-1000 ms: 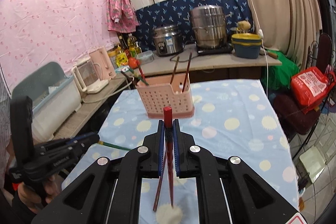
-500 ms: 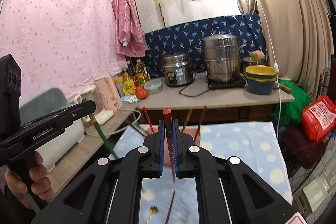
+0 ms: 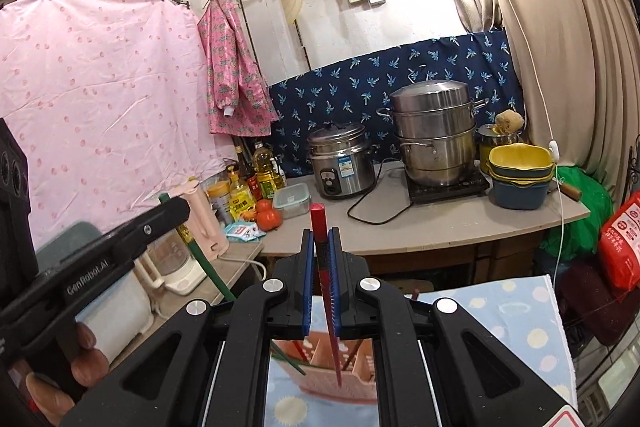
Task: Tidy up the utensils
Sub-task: 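Lower the chopsticks into the basket and open both grippers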
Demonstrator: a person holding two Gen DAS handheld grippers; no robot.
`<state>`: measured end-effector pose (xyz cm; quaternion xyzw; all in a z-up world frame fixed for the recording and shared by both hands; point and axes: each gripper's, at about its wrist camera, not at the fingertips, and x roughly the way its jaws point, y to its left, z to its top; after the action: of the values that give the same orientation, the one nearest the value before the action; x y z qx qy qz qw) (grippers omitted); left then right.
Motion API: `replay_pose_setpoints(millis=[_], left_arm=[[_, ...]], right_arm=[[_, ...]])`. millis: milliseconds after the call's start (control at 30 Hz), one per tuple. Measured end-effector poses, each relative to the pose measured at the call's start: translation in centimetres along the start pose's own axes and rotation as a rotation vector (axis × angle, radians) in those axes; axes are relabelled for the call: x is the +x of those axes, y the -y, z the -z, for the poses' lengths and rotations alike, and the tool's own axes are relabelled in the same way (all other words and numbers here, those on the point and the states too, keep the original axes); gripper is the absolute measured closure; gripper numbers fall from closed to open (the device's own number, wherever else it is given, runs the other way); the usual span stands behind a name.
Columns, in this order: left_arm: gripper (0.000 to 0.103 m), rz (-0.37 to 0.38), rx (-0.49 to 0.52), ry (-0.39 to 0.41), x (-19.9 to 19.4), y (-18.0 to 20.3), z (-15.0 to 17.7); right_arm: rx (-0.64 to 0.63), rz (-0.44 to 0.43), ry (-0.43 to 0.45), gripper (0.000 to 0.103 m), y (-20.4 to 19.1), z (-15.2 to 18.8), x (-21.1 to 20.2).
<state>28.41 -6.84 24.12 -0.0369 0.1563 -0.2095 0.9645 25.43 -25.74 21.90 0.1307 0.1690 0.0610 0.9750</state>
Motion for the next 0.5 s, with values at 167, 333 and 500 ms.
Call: replay_pose_setpoints(millis=[167, 333, 500], left_arm=[[0.096, -0.008, -0.007, -0.024, 2.8, -0.9, 0.6], [0.096, -0.015, -0.023, -0.067, 5.5, -2.0, 1.9], [0.096, -0.025, -0.032, -0.115, 7.7, -2.9, 3.8]], right_arm=[[0.020, -0.002, -0.023, 0.096, 0.3, 0.1, 3.5], [0.029, -0.005, -0.069, 0.096, 0.6, 1.8, 6.0], [0.031, 0.007, -0.124, 0.096, 1.2, 4.0, 7.8]])
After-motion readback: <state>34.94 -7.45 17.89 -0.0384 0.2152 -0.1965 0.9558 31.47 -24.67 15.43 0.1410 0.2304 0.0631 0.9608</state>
